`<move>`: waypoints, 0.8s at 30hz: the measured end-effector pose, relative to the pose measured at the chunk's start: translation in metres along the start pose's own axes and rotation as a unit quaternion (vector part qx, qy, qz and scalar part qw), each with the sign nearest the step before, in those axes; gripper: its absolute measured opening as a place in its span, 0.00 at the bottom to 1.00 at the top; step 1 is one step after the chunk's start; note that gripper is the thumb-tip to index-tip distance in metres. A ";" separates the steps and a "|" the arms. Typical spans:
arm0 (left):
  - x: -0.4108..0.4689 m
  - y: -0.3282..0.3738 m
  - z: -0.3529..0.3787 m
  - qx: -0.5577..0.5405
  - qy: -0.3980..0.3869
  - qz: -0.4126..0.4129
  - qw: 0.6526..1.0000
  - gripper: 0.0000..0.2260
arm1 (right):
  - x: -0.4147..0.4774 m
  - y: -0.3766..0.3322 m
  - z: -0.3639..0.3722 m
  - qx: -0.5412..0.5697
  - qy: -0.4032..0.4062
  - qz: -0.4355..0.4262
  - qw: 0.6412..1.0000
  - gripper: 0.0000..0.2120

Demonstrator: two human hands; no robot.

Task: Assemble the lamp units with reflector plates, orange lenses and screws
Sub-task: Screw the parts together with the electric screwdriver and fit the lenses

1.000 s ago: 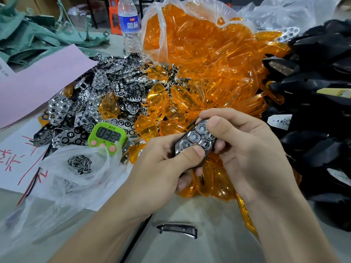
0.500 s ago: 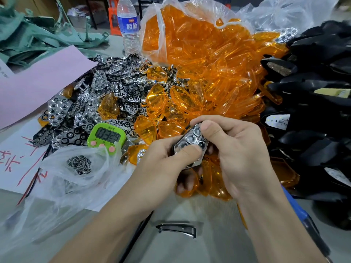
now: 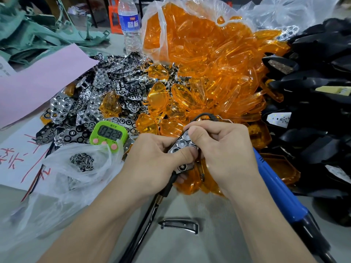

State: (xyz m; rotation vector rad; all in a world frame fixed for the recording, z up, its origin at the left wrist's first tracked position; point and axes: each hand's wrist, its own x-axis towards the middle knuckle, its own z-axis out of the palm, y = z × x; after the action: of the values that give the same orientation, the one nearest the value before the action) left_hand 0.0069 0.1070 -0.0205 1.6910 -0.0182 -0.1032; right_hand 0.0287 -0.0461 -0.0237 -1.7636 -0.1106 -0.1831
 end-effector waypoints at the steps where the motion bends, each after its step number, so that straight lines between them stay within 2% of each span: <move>1: 0.000 0.001 0.001 -0.014 0.001 -0.007 1.000 0.12 | 0.000 -0.002 0.000 0.013 -0.006 0.007 1.000 0.05; 3: 0.000 0.002 0.003 -0.046 0.000 -0.021 0.999 0.12 | 0.001 -0.006 0.000 0.102 -0.037 0.049 0.993 0.05; 5: 0.000 0.005 0.005 -0.089 -0.007 -0.036 0.995 0.12 | -0.001 -0.012 -0.002 0.215 -0.093 0.103 0.967 0.07; 8: 0.001 0.007 0.003 -0.142 -0.012 -0.047 0.989 0.13 | -0.003 -0.017 -0.006 0.253 -0.161 0.128 0.945 0.13; 13: 0.001 0.005 0.000 -0.145 -0.058 -0.048 0.986 0.16 | -0.003 -0.019 -0.013 0.176 -0.169 0.089 0.966 0.17; 15: 0.002 0.005 -0.003 -0.098 -0.061 -0.032 0.993 0.18 | -0.004 -0.018 -0.012 0.137 -0.178 0.061 0.973 0.19; 17: 0.002 0.006 -0.007 -0.039 -0.052 -0.012 0.998 0.13 | -0.005 -0.017 -0.008 0.063 -0.181 0.030 0.981 0.22; 19: 0.003 0.007 -0.011 -0.022 -0.040 -0.002 0.999 0.10 | -0.006 -0.016 -0.003 0.023 -0.147 0.011 0.989 0.20; 21: 0.005 0.007 -0.011 -0.072 -0.014 0.001 0.997 0.10 | -0.005 -0.013 0.001 0.024 -0.074 0.004 0.997 0.16; 23: 0.008 0.007 -0.010 -0.128 0.036 0.013 0.991 0.07 | -0.006 -0.011 0.001 0.011 -0.018 0.011 1.000 0.20; 24: 0.009 0.007 -0.010 -0.157 0.054 0.022 0.986 0.06 | -0.007 -0.011 0.002 0.010 -0.023 0.017 1.000 0.23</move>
State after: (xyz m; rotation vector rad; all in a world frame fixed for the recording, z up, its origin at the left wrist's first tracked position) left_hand 0.0175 0.1153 -0.0126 1.3784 0.0395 0.0196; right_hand 0.0202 -0.0412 -0.0145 -1.7492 -0.1156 -0.1155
